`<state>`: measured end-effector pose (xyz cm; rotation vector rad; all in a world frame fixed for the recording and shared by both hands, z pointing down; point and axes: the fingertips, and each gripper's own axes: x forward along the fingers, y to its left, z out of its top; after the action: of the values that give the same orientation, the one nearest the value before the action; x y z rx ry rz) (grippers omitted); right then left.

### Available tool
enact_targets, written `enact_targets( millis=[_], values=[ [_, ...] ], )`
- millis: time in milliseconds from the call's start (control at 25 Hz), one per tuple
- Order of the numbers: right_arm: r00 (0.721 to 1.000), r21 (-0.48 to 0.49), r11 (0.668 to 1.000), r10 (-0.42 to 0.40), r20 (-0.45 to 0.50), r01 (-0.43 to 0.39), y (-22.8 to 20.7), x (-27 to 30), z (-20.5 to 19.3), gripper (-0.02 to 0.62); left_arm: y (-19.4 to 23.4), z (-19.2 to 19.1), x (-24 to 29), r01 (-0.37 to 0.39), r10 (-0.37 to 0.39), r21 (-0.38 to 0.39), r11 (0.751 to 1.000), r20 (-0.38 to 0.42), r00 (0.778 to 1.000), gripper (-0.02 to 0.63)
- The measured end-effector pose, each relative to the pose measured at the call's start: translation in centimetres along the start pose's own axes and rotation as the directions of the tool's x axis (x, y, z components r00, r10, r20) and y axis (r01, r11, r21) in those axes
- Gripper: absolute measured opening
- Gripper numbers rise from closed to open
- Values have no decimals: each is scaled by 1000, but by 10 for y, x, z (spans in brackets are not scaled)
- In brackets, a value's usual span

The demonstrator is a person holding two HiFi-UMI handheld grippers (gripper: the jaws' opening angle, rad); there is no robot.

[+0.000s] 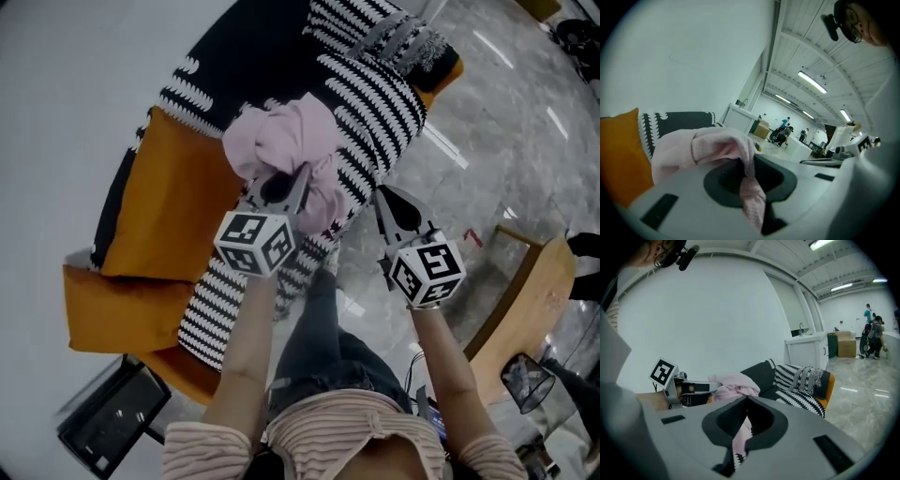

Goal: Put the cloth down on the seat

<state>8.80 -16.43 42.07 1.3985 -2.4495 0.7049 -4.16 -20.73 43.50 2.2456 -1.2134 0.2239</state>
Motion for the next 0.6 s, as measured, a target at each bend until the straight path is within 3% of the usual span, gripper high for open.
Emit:
enact_targets(
  millis=[600],
  values=[
    [992, 17, 1000, -9, -125, 11, -52, 99, -54, 8, 60, -47, 95, -11, 5, -56, 998, -117, 993, 66]
  ],
)
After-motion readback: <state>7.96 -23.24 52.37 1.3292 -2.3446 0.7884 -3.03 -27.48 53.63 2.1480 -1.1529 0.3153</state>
